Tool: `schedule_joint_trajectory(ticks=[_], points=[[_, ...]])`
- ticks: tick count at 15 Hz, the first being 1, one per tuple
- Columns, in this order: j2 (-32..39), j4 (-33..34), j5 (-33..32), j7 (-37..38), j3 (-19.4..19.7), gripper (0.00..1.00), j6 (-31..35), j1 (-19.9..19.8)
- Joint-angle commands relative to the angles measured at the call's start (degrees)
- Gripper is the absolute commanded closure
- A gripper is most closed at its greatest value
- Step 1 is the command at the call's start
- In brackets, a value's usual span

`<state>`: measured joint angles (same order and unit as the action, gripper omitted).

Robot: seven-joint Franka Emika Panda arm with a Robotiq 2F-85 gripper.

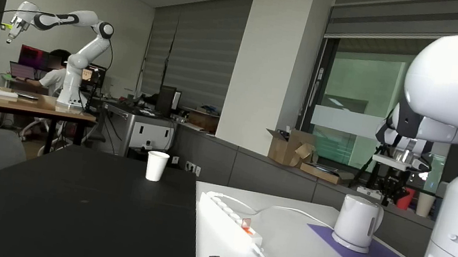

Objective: Turn off the electric kettle

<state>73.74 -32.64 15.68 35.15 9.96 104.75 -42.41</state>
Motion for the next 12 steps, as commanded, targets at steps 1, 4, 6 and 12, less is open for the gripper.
schedule_joint_trajectory(ticks=[1,4,6,12], points=[[2.4,5.7,-1.2,2.6,-1.5,1.00,-2.3,-1.2],[3.1,6.6,-1.4,2.8,-1.8,1.00,-3.0,-1.3],[3.6,7.3,-1.4,2.9,-2.0,1.00,-3.5,-1.4],[5.3,8.7,-2.5,3.4,-2.3,1.00,-3.7,-1.5]])
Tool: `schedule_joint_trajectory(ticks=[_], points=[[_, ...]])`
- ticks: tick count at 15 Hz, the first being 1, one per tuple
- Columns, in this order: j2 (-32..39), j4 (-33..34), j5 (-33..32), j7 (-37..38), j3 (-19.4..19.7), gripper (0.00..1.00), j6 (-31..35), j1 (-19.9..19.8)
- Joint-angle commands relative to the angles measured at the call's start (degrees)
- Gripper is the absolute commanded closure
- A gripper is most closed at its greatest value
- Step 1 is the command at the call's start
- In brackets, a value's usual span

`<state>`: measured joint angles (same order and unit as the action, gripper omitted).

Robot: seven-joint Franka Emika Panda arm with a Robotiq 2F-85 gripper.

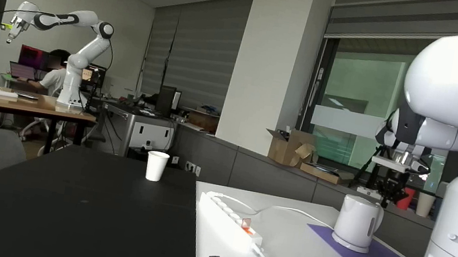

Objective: Turn off the electric kettle

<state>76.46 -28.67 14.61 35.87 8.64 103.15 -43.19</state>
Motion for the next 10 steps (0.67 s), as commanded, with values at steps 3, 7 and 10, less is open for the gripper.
schedule_joint_trajectory(ticks=[3,7,10], points=[[3.1,5.3,-1.8,2.8,-1.1,1.00,-2.4,-0.7],[3.1,6.3,-2.1,2.9,-1.7,1.00,-3.2,-0.5],[1.8,7.6,-1.9,2.7,-2.7,1.00,-4.2,-0.1]])
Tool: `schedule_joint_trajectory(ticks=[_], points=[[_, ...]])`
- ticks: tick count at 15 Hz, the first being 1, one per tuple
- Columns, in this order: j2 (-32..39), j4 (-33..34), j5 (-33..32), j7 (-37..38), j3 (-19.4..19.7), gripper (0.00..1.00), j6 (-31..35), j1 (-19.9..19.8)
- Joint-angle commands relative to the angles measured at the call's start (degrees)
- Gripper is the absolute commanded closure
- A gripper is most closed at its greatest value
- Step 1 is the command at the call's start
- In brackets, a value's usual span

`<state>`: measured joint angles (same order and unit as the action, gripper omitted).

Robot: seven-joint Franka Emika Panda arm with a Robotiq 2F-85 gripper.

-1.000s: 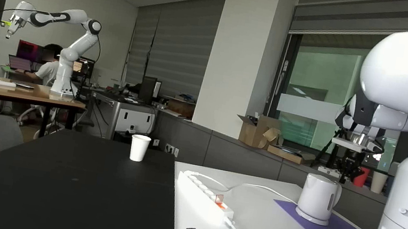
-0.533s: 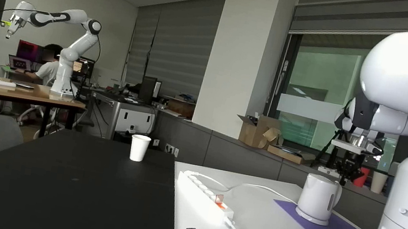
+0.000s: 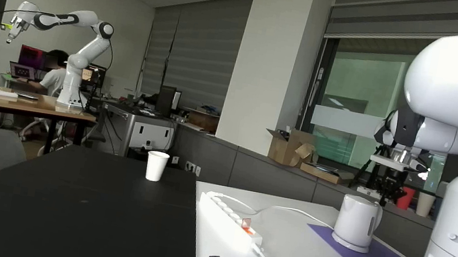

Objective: Turn off the electric kettle

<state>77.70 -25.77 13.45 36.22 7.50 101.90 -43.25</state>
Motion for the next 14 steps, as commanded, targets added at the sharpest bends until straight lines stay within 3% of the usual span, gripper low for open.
schedule_joint_trajectory(ticks=[1,4,5,7,14], points=[[0.1,5.4,-0.9,2.4,-1.8,1.00,-3.3,0.2],[-1.4,8.1,-1.6,2.2,-2.5,1.00,-4.1,1.0],[-4.6,3.7,-2.0,1.3,-2.7,1.00,-2.1,1.7],[-5.7,3.6,-3.7,0.6,-1.9,0.73,-2.5,2.8],[-6.8,2.9,-8.9,-0.4,-0.4,0.26,-3.5,7.2]])
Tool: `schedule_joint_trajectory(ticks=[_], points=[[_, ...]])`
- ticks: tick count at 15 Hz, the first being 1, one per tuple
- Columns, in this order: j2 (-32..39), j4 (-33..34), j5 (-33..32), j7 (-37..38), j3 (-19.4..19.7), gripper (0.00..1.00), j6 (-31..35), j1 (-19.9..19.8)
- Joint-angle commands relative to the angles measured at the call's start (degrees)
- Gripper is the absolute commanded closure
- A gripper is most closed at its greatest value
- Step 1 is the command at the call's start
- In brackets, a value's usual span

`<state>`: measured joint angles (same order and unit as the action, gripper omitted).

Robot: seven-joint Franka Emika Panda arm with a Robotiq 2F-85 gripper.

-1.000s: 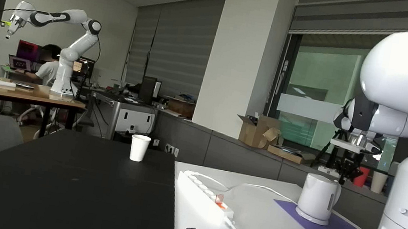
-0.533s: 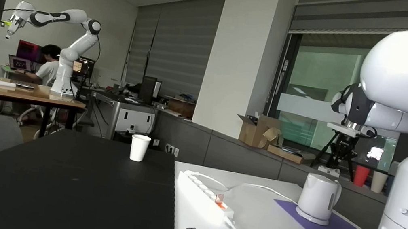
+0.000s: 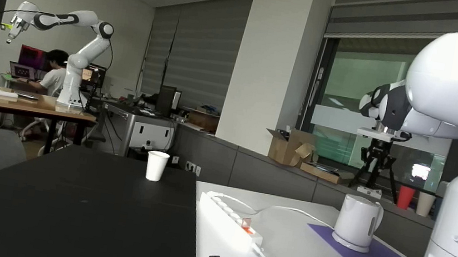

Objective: Turn off the electric kettle

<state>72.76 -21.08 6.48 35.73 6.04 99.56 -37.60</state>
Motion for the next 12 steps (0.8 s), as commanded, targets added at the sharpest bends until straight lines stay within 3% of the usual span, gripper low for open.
schedule_joint_trajectory(ticks=[1,4,12], points=[[-1.9,-1.7,-2.5,-0.1,1.3,0.20,-1.2,2.1],[-1.7,-1.6,-4.1,-0.4,2.2,0.02,-1.0,3.6],[-0.1,-0.4,-4.3,-0.6,2.2,0.00,0.0,4.2]])
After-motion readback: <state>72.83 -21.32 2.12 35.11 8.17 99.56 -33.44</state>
